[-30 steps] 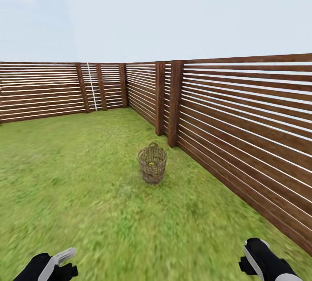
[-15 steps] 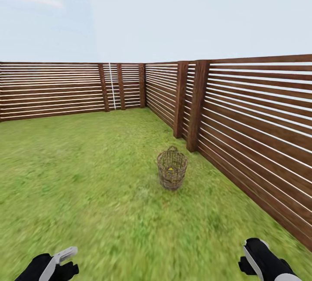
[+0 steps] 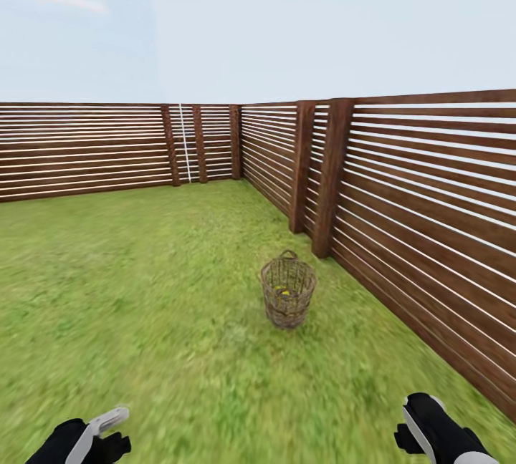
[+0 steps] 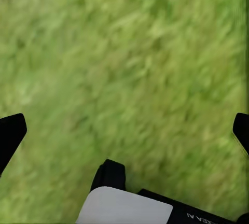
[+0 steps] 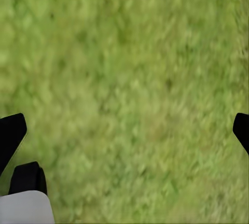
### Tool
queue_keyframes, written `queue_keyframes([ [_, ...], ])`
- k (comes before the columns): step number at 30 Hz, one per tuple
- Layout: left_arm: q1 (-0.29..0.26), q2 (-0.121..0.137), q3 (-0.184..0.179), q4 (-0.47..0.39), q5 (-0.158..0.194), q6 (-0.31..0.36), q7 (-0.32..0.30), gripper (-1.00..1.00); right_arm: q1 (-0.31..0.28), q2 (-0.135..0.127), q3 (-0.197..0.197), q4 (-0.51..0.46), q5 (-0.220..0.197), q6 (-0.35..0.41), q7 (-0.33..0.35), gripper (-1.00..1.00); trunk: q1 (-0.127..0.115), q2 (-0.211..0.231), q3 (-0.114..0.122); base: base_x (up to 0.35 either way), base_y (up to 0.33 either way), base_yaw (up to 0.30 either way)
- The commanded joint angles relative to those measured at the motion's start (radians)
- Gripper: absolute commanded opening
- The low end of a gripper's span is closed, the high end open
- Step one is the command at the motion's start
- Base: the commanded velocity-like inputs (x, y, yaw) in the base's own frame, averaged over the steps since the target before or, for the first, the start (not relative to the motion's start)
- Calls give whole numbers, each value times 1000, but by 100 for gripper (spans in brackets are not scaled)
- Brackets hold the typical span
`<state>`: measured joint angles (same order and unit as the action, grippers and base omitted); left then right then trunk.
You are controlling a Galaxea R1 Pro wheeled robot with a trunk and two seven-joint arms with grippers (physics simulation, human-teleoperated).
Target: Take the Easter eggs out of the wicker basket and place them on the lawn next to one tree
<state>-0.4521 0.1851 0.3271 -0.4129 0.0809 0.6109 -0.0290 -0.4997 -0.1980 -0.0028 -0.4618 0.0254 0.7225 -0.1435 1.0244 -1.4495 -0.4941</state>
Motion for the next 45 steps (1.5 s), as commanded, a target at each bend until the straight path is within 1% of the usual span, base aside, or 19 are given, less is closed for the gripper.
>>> queue_keyframes([
  [1, 0, 0, 4, -1, 7, 6, 0, 100, 0, 0, 0, -2, 3, 5, -1, 100, 1, -1, -1, 326, 48, 0],
  [11, 0, -1, 4, -1, 7, 5, 0, 100, 0, 0, 0, -2, 4, 5, -1, 100, 1, -1, -1, 327, 82, 16],
  [26, 0, -3, 4, 2, 7, 4, 0, 100, 0, 0, 0, -2, 2, 5, 0, 100, 1, -1, -1, 327, 24, 269],
  [31, 0, -4, 4, 2, 7, 4, 0, 100, 0, 0, -1, -2, 2, 5, 0, 100, 1, -1, -1, 327, 0, 85],
  [39, 0, -27, 4, 3, 6, 4, 0, 100, 0, 0, -1, -2, 2, 5, 0, 100, 1, -1, -1, 327, -36, 5],
  [45, 0, -29, 2, 33, 5, 3, 0, 100, 0, 0, -2, -2, 2, 5, 0, 100, 1, -1, -1, 327, -92, 0],
])
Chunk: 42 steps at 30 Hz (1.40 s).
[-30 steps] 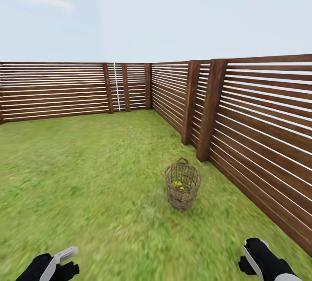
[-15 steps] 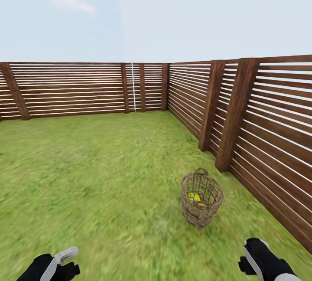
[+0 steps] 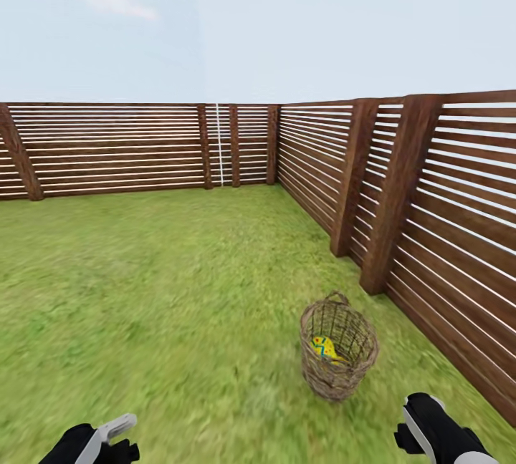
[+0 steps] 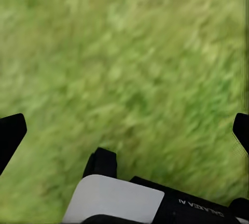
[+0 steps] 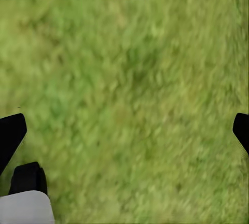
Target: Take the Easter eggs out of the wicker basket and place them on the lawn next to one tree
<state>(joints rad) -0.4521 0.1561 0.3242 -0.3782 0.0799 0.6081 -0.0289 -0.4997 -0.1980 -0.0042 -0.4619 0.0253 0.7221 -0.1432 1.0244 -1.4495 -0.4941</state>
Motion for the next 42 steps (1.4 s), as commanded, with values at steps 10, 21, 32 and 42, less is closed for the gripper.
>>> queue_keyframes([
  [10, 0, 0, 4, 4, 8, 6, 0, 100, 0, 0, -1, -1, 2, 5, 1, 100, 1, -1, -1, 327, -7, 0],
  [21, 0, 0, 4, 4, 7, 6, 0, 100, 0, 0, 0, -1, 2, 5, 1, 100, 1, -1, -1, 327, 0, 0],
  [32, 0, -1, 4, 5, 7, 6, 0, 100, 0, 2, 1, -1, 2, 5, 1, 100, 1, -1, -1, 327, 0, 0],
  [42, 0, 0, 4, 4, 7, 6, 0, 100, 0, 3, 1, -1, 2, 5, 1, 100, 1, -1, -1, 324, 4, 0],
])
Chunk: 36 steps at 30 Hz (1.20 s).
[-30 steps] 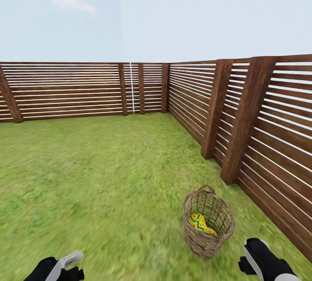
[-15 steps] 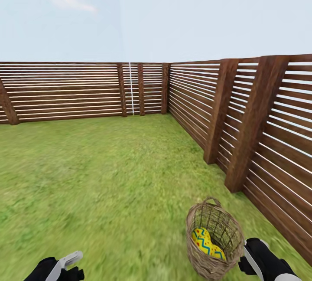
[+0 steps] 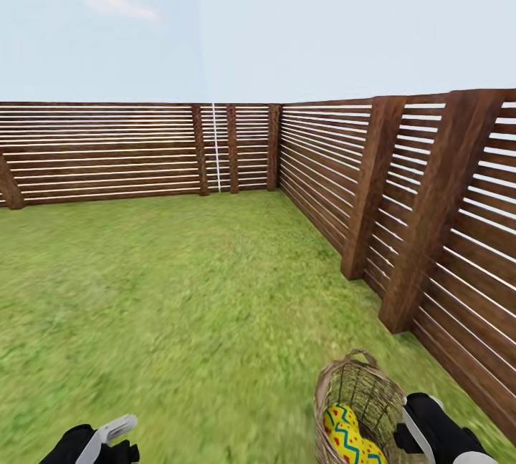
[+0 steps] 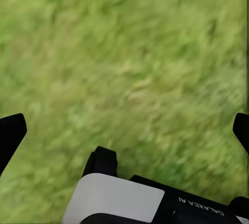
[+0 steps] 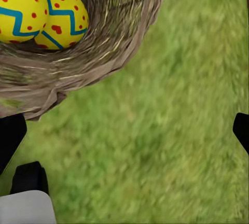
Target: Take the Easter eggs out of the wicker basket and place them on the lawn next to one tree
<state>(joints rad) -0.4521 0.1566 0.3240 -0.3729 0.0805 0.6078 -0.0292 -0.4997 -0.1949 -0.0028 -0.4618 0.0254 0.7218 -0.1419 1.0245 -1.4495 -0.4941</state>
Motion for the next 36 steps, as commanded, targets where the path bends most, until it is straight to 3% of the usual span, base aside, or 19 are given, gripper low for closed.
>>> queue_keyframes([
  [1, 0, 0, 4, -1, 7, 6, 0, 100, 0, 0, 0, -2, 2, 5, -1, 100, 1, -1, -1, 258, 70, 0],
  [14, 0, 0, 4, -1, 8, 6, 0, 100, 0, 1, 0, -2, 2, 5, -1, 100, 1, -1, -1, 47, 25, 0],
  [36, 0, 0, 4, -1, 7, 6, 0, 100, 0, 0, 0, -2, 2, 5, -1, 100, 1, -1, -1, 234, 220, 0],
])
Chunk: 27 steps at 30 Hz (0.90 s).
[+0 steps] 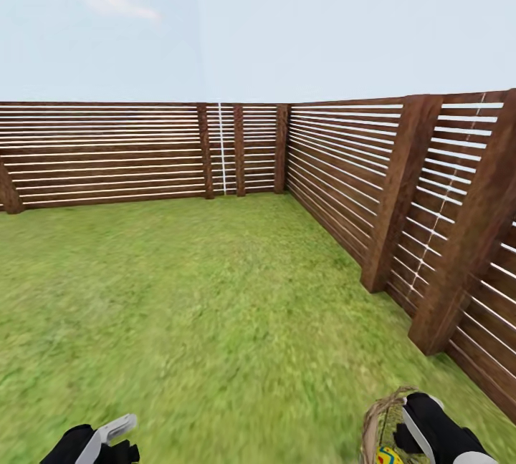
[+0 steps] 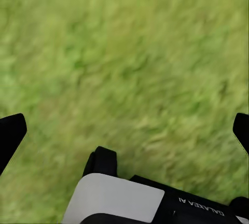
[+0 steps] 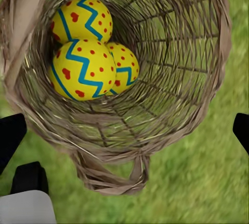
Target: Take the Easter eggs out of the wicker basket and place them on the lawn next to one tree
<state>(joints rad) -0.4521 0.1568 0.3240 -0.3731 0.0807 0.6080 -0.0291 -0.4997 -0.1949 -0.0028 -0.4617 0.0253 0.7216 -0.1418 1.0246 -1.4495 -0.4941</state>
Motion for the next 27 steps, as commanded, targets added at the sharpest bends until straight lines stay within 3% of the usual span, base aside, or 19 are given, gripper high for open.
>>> queue_keyframes([
  [1, 0, 0, 4, -1, 7, 6, 0, 100, 0, 0, 0, -2, 2, 5, -1, 100, 0, -1, -1, 260, 64, 0],
  [8, 0, -1, 5, -1, 7, 5, 0, 100, 0, 0, -1, -2, 2, 5, -1, 100, 0, -1, -1, 261, 15, 0],
  [27, 0, -2, 6, -1, 7, 4, 0, 100, 0, -3, -10, -2, -3, 5, -1, 100, 0, -1, -1, 31, -48, 0],
])
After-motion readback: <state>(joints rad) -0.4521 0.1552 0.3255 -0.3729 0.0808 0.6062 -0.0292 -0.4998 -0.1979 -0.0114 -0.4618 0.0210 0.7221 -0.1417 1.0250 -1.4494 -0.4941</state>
